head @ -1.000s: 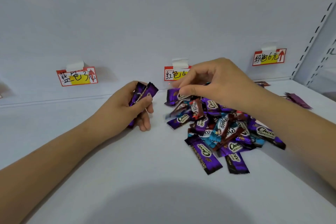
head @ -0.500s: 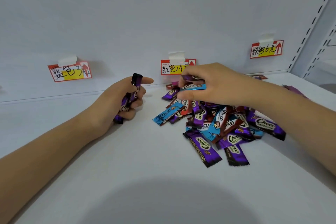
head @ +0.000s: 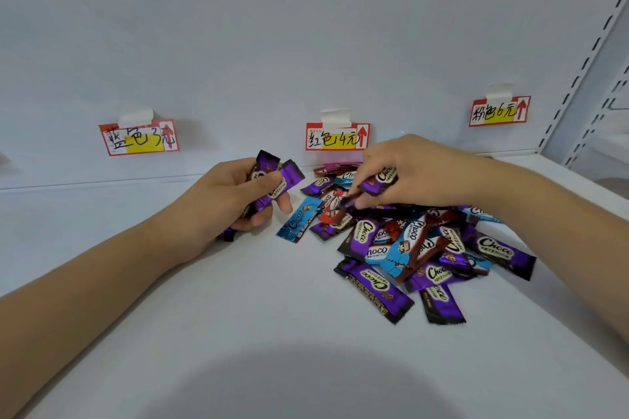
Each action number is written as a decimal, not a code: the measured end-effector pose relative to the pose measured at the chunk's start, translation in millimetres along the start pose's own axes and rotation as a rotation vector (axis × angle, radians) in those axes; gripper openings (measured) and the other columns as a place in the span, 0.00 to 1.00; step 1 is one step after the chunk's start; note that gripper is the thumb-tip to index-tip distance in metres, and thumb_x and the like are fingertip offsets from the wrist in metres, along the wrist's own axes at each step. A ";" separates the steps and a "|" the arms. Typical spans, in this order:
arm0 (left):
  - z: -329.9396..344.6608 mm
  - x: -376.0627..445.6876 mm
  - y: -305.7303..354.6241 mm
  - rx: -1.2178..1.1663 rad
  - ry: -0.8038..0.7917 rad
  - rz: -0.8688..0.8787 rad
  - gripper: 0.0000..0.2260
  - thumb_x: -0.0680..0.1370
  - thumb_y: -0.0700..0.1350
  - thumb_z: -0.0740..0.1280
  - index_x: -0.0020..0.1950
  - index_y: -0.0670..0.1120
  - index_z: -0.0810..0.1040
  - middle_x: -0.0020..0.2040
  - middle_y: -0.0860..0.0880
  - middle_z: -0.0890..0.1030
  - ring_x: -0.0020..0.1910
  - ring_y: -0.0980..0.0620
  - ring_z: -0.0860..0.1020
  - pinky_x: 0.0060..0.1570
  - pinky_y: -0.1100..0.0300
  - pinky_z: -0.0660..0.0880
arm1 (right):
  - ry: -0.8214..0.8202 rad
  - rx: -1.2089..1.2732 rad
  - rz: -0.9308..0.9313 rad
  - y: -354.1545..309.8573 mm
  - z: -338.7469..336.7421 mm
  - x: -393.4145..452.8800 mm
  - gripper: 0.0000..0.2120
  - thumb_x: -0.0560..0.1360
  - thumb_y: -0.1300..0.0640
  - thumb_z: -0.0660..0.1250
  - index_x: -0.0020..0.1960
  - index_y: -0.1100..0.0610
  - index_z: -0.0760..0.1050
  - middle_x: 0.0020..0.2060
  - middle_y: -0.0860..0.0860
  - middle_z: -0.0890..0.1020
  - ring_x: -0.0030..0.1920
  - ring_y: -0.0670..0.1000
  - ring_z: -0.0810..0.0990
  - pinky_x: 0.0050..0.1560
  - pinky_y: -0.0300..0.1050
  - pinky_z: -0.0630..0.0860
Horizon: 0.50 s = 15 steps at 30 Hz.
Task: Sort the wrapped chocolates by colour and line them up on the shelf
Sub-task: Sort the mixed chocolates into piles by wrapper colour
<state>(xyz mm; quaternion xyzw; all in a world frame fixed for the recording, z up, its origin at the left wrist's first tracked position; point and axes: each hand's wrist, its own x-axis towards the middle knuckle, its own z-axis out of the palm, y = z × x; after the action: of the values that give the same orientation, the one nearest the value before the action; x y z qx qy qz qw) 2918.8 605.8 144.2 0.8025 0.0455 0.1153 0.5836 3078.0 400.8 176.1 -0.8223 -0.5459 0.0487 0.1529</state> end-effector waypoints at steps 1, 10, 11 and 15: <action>-1.1 0.6 -1.2 0.007 -0.003 0.001 0.12 0.83 0.43 0.58 0.48 0.35 0.75 0.26 0.51 0.76 0.29 0.47 0.65 0.25 0.64 0.60 | 0.048 0.033 -0.006 -0.2 0.6 0.5 0.12 0.69 0.40 0.71 0.50 0.41 0.82 0.41 0.36 0.77 0.46 0.33 0.74 0.44 0.27 0.66; -3.2 6.9 -8.0 -0.256 0.041 -0.115 0.04 0.81 0.38 0.60 0.47 0.41 0.72 0.37 0.44 0.77 0.27 0.52 0.69 0.22 0.64 0.57 | 0.194 0.514 0.234 -9.1 -15.1 -10.2 0.24 0.80 0.38 0.53 0.38 0.56 0.65 0.29 0.51 0.66 0.26 0.48 0.64 0.30 0.42 0.70; -4.2 7.6 -8.7 -0.280 0.038 -0.129 0.04 0.81 0.37 0.60 0.47 0.41 0.71 0.37 0.44 0.76 0.27 0.52 0.69 0.22 0.64 0.57 | 0.162 0.509 0.266 -11.0 -15.9 -10.1 0.26 0.78 0.33 0.52 0.36 0.55 0.63 0.28 0.50 0.65 0.25 0.48 0.63 0.27 0.41 0.68; -6.5 7.6 -10.3 -0.303 0.027 -0.134 0.03 0.81 0.37 0.60 0.47 0.42 0.69 0.36 0.47 0.73 0.28 0.52 0.66 0.22 0.64 0.55 | 0.070 -0.070 0.430 -16.2 -21.5 -10.5 0.34 0.66 0.23 0.52 0.35 0.56 0.66 0.28 0.50 0.70 0.28 0.48 0.68 0.31 0.42 0.65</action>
<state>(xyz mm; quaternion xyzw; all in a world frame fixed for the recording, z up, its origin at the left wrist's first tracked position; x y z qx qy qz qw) 2925.2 616.7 137.4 0.6987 0.0889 0.0924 0.7038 3064.8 392.7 200.5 -0.9258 -0.3539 0.0324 0.1292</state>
